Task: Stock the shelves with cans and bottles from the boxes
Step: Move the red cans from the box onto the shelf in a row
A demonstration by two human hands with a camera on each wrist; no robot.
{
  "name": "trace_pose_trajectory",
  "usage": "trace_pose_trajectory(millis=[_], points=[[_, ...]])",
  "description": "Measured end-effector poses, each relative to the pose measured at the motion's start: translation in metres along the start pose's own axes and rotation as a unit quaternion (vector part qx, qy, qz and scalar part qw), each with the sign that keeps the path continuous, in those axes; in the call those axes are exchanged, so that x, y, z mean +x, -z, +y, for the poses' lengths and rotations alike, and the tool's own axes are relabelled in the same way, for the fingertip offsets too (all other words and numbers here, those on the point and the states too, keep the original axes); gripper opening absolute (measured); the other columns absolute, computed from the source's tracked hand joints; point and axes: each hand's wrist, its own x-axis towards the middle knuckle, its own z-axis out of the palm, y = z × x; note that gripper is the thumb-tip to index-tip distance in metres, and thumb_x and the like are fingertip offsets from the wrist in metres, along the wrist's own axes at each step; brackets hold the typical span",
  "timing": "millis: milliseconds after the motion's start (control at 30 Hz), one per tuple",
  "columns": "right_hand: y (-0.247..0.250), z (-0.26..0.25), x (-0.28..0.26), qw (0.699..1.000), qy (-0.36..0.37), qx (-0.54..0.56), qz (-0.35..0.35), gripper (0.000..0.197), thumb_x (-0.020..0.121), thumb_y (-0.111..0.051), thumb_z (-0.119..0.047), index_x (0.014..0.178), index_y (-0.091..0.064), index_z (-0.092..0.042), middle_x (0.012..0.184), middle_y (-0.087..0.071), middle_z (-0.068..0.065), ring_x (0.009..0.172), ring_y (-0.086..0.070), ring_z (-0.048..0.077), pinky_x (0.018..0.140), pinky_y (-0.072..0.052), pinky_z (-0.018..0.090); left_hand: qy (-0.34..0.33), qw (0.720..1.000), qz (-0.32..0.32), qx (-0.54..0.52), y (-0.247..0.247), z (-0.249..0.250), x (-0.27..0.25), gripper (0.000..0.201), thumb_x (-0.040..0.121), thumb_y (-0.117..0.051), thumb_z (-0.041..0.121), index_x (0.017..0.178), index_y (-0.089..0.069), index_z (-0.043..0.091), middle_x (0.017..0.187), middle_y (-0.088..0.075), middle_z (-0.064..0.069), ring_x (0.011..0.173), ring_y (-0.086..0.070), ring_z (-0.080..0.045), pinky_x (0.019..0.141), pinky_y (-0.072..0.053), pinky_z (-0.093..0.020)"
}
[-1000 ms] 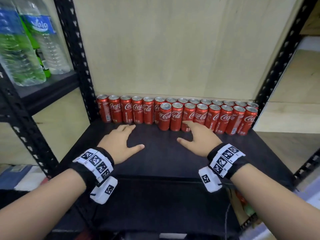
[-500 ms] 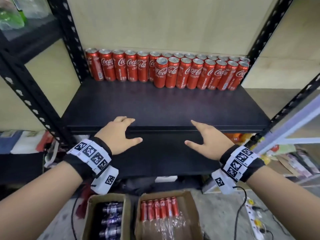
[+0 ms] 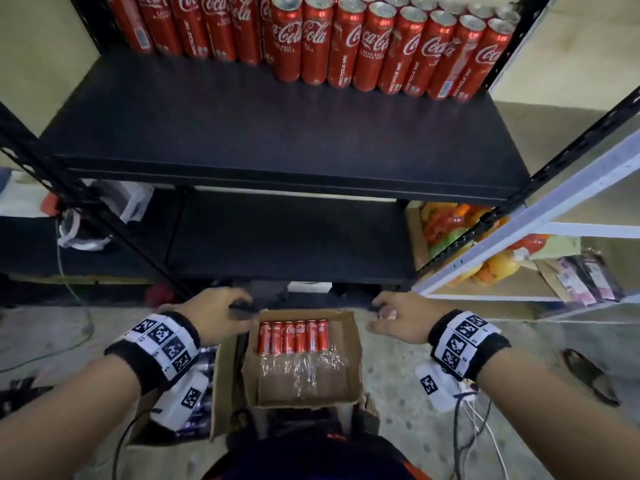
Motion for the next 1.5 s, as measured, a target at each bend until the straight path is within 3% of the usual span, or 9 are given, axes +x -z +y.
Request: trace_pose_trajectory(millis=[200,367,567,733,1067,1167,1233,1367,1500], points=[[-0.074,0.037,0.009,0.993,-0.054,0.008,-0.101,0.075,0.090,-0.057,-0.064,0.151,-0.040,-0.024,0.144,-0.055,0.000,0.128,-0.053,0.022,0.097,-0.041,0.029,0.088,0.988,-0.122,-0.014,-0.080,-0.016,0.006,0.057,0.084,-0.074,0.051,0.132,-0.058,0.024,0.131,-0.063,-0.003,0.116,-0.061,-0.019,0.100,-0.049,-0.035],[-0.135,0.058,0.012,0.978,-0.092,0.009,-0.185,0.067,0.090,-0.058,-0.060,0.143,-0.052,-0.017,0.141,-0.057,0.006,0.126,-0.055,0.026,0.104,-0.045,0.037,0.125,0.970,-0.206,0.020,-0.141,-0.027,0.009,0.061,0.089,-0.068,0.052,0.140,-0.055,0.020,0.141,-0.056,0.002,0.126,-0.055,-0.018,0.103,-0.043,-0.026],[-0.197,0.074,0.015,0.963,-0.140,0.016,-0.231,0.057,0.098,-0.055,-0.048,0.138,-0.057,-0.007,0.143,-0.055,0.014,0.131,-0.052,0.032,0.107,-0.042,0.036,0.157,0.946,-0.278,0.061,-0.190,-0.041,0.012,0.035,0.097,-0.058,0.042,0.112,-0.068,0.012,0.121,-0.069,-0.012,0.104,-0.063,-0.025,0.085,-0.047,-0.029],[-0.255,0.100,0.028,0.954,-0.185,0.032,-0.235,0.061,0.095,-0.059,-0.050,0.144,-0.051,-0.013,0.146,-0.053,0.011,0.134,-0.050,0.031,0.106,-0.042,0.037,0.178,0.931,-0.307,0.082,-0.234,-0.047,0.014,0.051,0.103,-0.052,0.041,0.142,-0.050,0.009,0.143,-0.054,-0.011,0.128,-0.053,-0.028,0.080,-0.037,-0.024],[-0.351,0.146,0.096,0.940,-0.191,0.037,-0.280,0.073,0.094,-0.059,-0.053,0.154,-0.037,-0.016,0.153,-0.047,0.009,0.138,-0.047,0.029,0.113,-0.040,0.038,0.187,0.918,-0.339,0.087,-0.317,-0.066,0.068,0.052,0.103,-0.051,0.037,0.147,-0.045,0.009,0.150,-0.047,-0.016,0.131,-0.051,-0.030,0.089,-0.040,-0.027],[-0.368,0.151,0.124,0.940,-0.178,0.028,-0.289,0.058,0.098,-0.056,-0.044,0.142,-0.052,-0.006,0.141,-0.058,0.016,0.128,-0.054,0.034,0.107,-0.044,0.044,0.180,0.921,-0.333,0.089,-0.352,-0.080,0.098,0.049,0.103,-0.049,0.035,0.145,-0.046,0.010,0.149,-0.048,-0.014,0.126,-0.052,-0.027,0.096,-0.041,-0.024],[-0.376,0.153,0.144,0.946,-0.169,0.028,-0.277,0.055,0.098,-0.056,-0.043,0.139,-0.054,-0.006,0.137,-0.059,0.018,0.126,-0.055,0.035,0.104,-0.046,0.042,0.175,0.923,-0.334,0.082,-0.372,-0.087,0.119,0.045,0.105,-0.047,0.033,0.143,-0.048,0.008,0.147,-0.049,-0.014,0.114,-0.051,-0.023,0.084,-0.041,-0.015],[-0.402,0.156,0.203,0.959,-0.123,0.039,-0.251,0.067,0.091,-0.059,-0.049,0.147,-0.043,-0.015,0.145,-0.051,0.022,0.125,-0.054,0.037,0.093,-0.046,0.036,0.180,0.931,-0.308,0.078,-0.418,-0.108,0.176,0.051,0.096,-0.059,0.038,0.138,-0.055,0.008,0.139,-0.056,-0.016,0.124,-0.055,-0.034,0.105,-0.044,-0.039],[-0.423,0.169,0.266,0.966,-0.102,0.034,-0.234,0.062,0.082,-0.059,-0.058,0.134,-0.056,-0.024,0.120,-0.065,0.011,0.103,-0.062,0.033,0.077,-0.045,0.032,0.162,0.938,-0.302,0.057,-0.445,-0.121,0.234,0.043,0.101,-0.053,0.036,0.134,-0.057,0.009,0.134,-0.060,-0.012,0.114,-0.059,-0.031,0.094,-0.044,-0.032]])
